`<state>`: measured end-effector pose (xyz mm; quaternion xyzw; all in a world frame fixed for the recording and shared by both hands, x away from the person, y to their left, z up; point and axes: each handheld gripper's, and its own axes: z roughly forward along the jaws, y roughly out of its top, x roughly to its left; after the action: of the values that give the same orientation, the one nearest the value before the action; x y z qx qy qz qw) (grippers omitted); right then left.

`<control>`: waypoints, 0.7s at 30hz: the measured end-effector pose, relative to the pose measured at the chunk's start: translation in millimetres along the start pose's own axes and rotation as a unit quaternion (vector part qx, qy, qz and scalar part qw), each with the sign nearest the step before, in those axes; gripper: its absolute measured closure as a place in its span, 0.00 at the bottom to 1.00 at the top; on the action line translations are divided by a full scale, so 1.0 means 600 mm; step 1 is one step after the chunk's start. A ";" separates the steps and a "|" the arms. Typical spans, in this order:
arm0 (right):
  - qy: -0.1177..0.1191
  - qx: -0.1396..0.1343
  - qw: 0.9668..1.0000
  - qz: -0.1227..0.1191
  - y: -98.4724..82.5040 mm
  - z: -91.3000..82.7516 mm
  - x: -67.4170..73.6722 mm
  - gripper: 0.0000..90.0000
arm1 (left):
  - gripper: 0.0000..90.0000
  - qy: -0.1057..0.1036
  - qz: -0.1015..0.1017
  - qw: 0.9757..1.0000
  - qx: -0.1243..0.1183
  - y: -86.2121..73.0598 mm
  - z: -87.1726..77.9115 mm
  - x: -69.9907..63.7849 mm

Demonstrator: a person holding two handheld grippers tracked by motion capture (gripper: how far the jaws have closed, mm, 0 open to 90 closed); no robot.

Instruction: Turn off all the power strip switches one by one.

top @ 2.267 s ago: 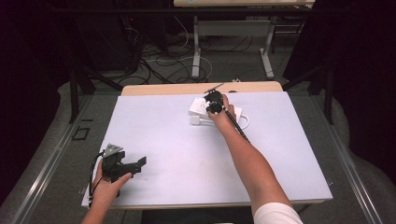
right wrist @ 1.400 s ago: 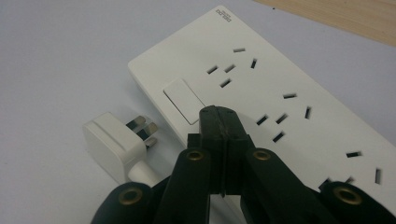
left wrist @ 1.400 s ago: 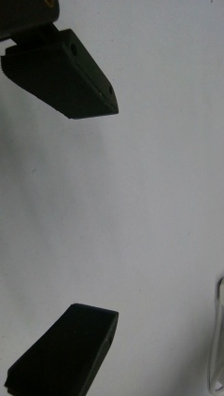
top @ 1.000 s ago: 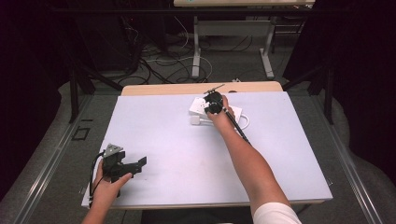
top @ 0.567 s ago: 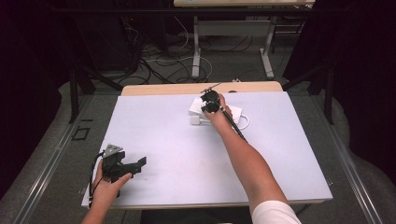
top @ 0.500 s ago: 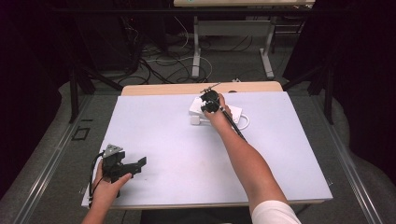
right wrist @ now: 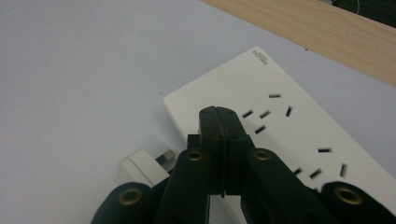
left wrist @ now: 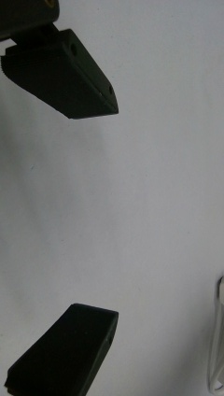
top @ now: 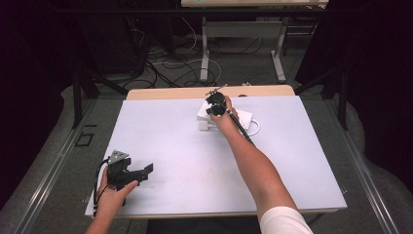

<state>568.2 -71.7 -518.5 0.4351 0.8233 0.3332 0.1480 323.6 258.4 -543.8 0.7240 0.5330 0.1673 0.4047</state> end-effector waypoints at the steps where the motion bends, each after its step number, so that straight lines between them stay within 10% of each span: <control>1: 0.000 0.000 1.000 0.000 0.000 0.000 0.000 1.00 | 0.04 0.000 -0.001 1.000 0.000 0.000 0.000 0.000; 21: 0.001 -0.007 1.000 0.010 -0.008 0.023 0.002 1.00 | 0.04 -0.003 0.001 1.000 -0.009 -0.001 0.003 -0.005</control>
<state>571.7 -67.0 -531.8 0.4423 0.8166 0.3405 0.1470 323.4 255.2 -545.1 0.7210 0.5298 0.1708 0.4127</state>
